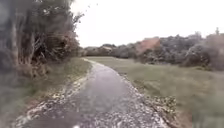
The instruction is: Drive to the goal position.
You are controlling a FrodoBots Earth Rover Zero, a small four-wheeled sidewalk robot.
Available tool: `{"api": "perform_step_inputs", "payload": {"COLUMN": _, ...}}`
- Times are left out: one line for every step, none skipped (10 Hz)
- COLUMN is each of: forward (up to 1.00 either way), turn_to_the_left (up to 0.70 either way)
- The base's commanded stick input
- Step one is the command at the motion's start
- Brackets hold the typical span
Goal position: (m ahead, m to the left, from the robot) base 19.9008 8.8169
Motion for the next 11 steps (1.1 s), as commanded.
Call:
{"api": "perform_step_inputs", "payload": {"forward": 1.0, "turn_to_the_left": 0.0}}
{"api": "perform_step_inputs", "payload": {"forward": 1.0, "turn_to_the_left": 0.0}}
{"api": "perform_step_inputs", "payload": {"forward": 1.0, "turn_to_the_left": 0.0}}
{"api": "perform_step_inputs", "payload": {"forward": 1.0, "turn_to_the_left": 0.0}}
{"api": "perform_step_inputs", "payload": {"forward": 1.0, "turn_to_the_left": 0.01}}
{"api": "perform_step_inputs", "payload": {"forward": 1.0, "turn_to_the_left": 0.03}}
{"api": "perform_step_inputs", "payload": {"forward": 1.0, "turn_to_the_left": 0.4}}
{"api": "perform_step_inputs", "payload": {"forward": 1.0, "turn_to_the_left": 0.4}}
{"api": "perform_step_inputs", "payload": {"forward": 1.0, "turn_to_the_left": 0.33}}
{"api": "perform_step_inputs", "payload": {"forward": 1.0, "turn_to_the_left": 0.15}}
{"api": "perform_step_inputs", "payload": {"forward": 1.0, "turn_to_the_left": 0.0}}
